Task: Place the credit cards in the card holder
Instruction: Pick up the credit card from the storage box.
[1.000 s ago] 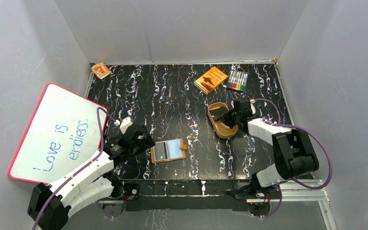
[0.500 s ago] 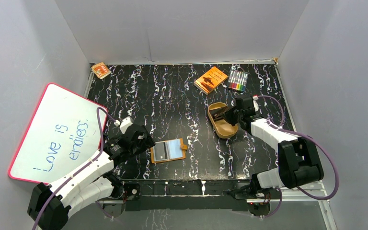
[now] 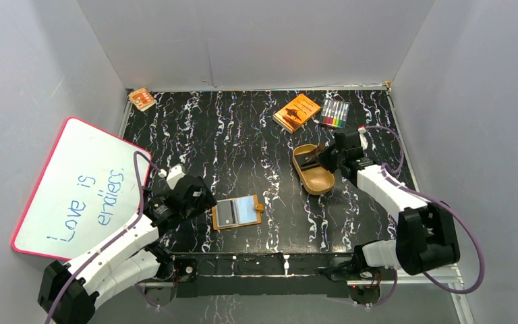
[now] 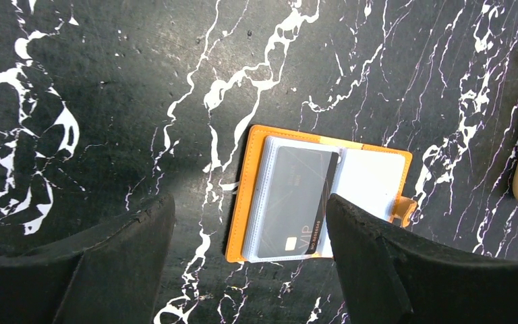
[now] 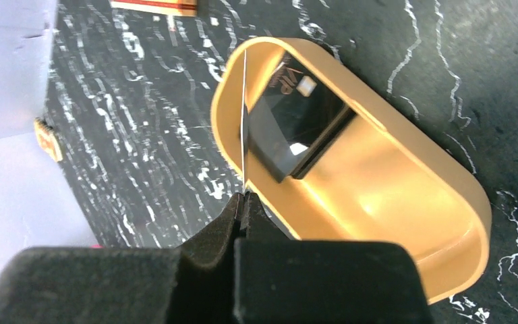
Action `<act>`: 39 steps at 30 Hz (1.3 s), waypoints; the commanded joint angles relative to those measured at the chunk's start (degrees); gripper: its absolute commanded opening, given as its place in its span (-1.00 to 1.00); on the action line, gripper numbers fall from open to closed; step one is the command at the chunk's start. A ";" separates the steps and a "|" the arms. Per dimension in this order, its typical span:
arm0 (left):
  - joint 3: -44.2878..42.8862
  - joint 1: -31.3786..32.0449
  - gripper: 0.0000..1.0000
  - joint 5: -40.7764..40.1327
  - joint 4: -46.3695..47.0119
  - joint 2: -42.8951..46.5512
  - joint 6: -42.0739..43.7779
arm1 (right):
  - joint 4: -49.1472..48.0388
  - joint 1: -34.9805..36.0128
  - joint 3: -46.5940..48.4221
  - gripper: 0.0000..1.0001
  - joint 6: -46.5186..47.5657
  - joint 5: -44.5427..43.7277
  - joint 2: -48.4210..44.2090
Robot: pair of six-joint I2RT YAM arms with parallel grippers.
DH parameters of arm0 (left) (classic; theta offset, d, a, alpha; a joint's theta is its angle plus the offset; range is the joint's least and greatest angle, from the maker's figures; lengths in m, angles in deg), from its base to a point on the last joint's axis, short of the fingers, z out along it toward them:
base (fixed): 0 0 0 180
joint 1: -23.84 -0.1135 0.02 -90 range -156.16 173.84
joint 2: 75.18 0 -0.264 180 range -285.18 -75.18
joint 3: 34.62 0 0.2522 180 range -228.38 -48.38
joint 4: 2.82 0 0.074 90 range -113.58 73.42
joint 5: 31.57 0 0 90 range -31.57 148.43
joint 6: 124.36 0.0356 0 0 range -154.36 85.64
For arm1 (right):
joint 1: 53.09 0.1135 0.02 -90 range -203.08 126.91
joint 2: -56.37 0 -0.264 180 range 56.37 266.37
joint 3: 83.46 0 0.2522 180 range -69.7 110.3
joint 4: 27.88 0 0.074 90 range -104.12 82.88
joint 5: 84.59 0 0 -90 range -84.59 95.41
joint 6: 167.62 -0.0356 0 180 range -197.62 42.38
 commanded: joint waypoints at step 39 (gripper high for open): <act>-10.22 -0.20 0.77 53.49 63.55 -6.10 2.42 | -14.34 4.53 8.20 -1.00 19.22 69.30 -20.85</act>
